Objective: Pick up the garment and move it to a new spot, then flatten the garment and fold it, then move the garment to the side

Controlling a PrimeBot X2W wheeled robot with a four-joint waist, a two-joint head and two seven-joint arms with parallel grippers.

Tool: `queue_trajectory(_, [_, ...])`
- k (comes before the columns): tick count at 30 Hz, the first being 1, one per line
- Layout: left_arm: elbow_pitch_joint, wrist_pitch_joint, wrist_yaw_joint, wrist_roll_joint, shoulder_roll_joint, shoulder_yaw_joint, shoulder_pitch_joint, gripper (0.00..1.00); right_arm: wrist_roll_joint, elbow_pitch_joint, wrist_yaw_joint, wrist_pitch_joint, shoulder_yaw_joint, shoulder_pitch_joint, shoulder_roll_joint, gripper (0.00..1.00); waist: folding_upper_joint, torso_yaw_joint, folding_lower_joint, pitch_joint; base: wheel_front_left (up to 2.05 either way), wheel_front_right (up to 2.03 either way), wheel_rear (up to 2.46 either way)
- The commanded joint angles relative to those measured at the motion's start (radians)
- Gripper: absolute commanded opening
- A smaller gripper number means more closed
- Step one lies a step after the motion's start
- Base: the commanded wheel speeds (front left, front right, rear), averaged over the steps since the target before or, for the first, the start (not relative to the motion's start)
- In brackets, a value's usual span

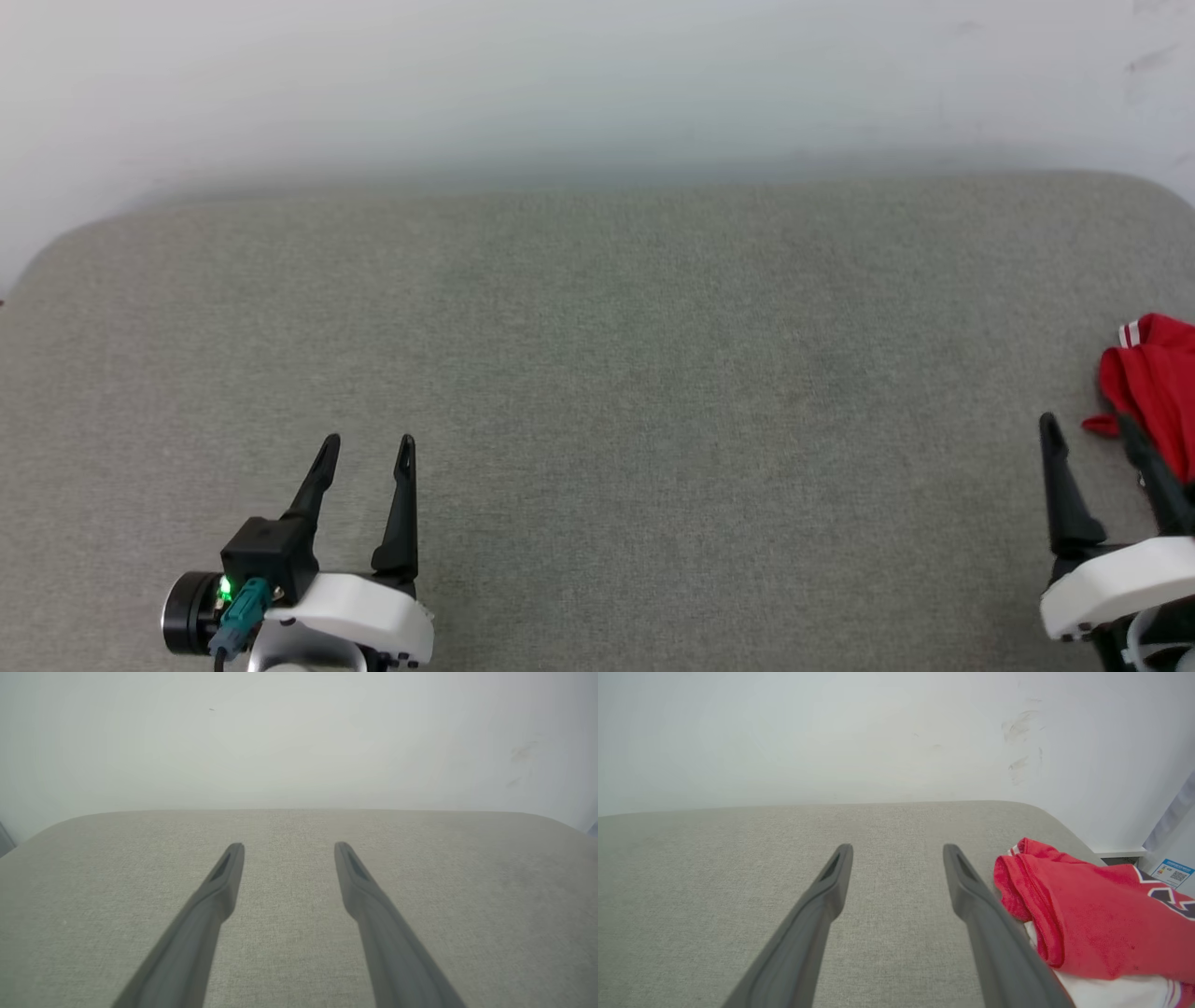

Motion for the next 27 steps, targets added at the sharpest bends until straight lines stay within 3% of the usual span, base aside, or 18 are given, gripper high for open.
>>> queue_trajectory(1, [0.002, -0.005, 0.003, -0.005, 0.000, 0.008, 0.021, 1.00, 0.003, -0.025, -0.001, 0.005, 0.011, 0.029, 0.018, 1.00, 0.0000, 0.021, 0.0003, -0.037, 0.00, 0.00, 0.00])
queue_trajectory(14, [0.021, -0.007, -0.002, -0.008, 0.003, 0.010, 0.090, 1.00, -0.021, -0.229, -0.001, 0.053, 0.045, 0.193, 0.098, 1.00, 0.0000, 0.017, 0.0003, -0.107, 0.00, 0.00, 0.00])
queue_trajectory(27, [0.033, -0.008, -0.011, -0.009, 0.001, 0.000, 0.092, 1.00, -0.025, -0.268, -0.001, 0.072, 0.056, 0.221, 0.118, 1.00, 0.0000, 0.009, 0.0003, -0.114, 0.00, 0.00, 0.00])
